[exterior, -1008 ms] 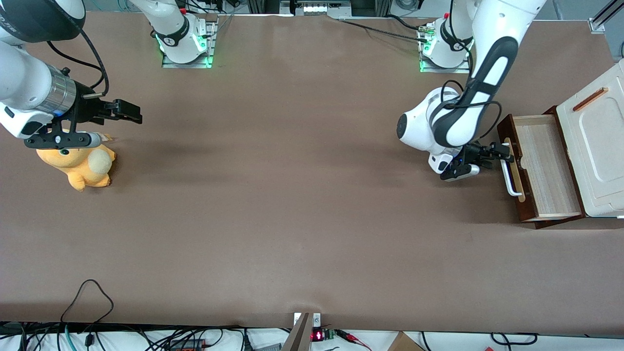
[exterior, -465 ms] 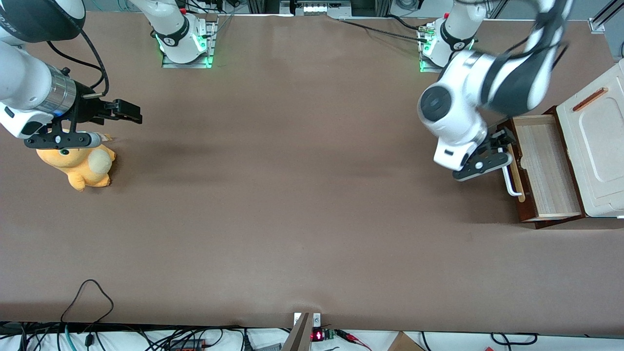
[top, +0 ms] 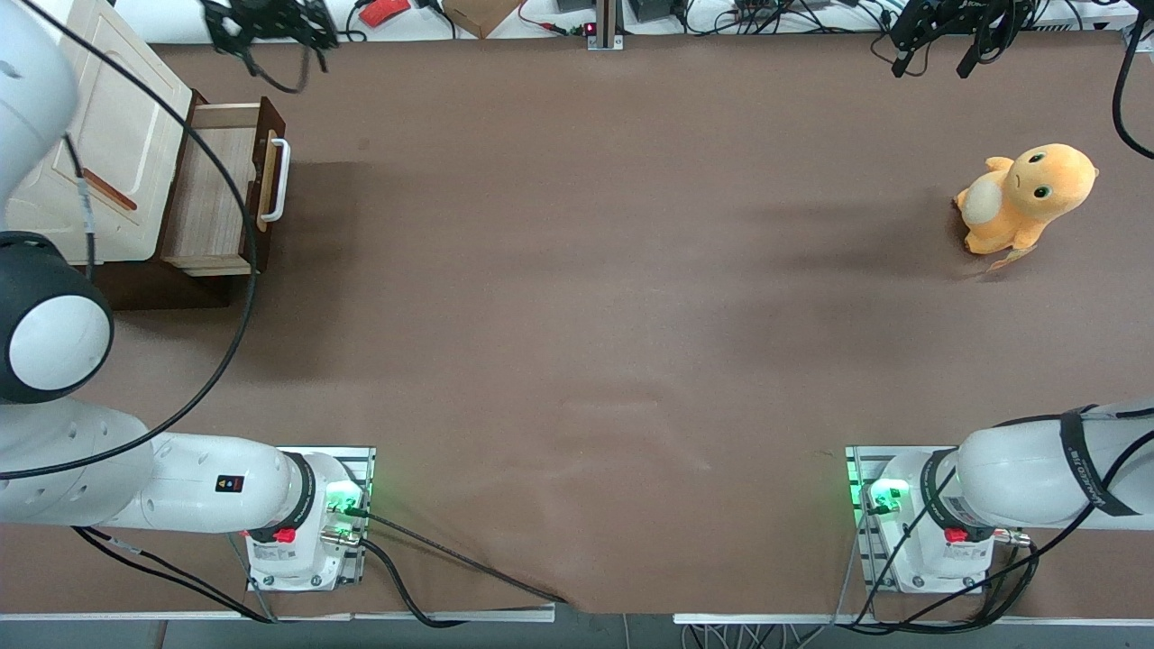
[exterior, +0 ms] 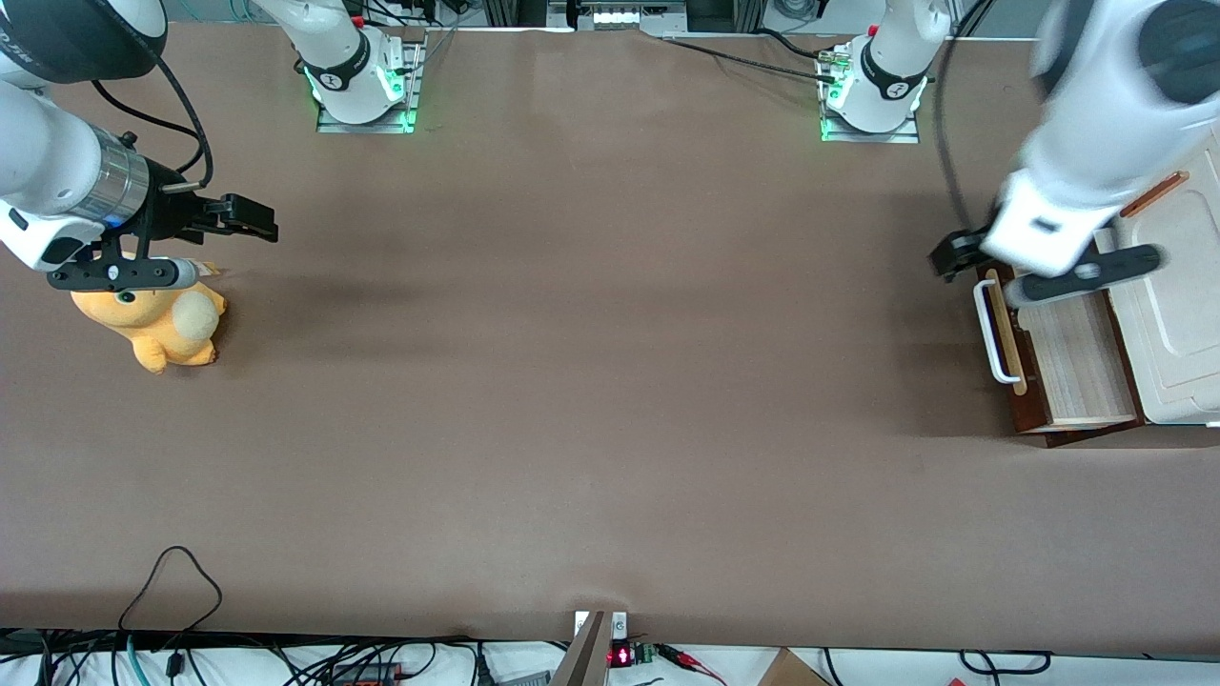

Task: Open lower drawer with left arm only

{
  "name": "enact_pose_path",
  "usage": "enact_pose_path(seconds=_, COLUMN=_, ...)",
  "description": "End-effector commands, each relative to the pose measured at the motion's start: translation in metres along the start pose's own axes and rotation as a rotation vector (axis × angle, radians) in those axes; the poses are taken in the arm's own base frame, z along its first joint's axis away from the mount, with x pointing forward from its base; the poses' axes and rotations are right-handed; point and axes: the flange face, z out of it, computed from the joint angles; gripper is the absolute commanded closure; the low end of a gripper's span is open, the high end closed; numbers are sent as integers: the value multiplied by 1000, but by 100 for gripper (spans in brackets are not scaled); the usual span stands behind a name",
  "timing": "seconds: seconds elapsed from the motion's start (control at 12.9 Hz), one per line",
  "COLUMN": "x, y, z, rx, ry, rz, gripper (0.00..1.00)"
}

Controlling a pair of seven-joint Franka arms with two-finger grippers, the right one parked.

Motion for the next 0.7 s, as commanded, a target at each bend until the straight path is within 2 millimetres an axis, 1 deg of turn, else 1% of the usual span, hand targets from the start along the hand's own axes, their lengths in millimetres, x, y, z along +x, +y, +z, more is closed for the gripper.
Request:
enact_pose_path(seconds=0.0, x=5, y=-47, z=-21, rx=-128, ry=0, rz=119, gripper=0)
enact_pose_path(seconds=0.08, x=8, y=-65, z=-23, rx=-171, ry=2, rz=134, gripper=0)
enact_pose_path(seconds=0.16, x=10, y=-72, z=-23, rx=-187, ry=5, rz=158, gripper=0)
enact_pose_path(seconds=0.62, x=10, y=-72, z=-22, rx=-174, ry=6, rz=176, gripper=0)
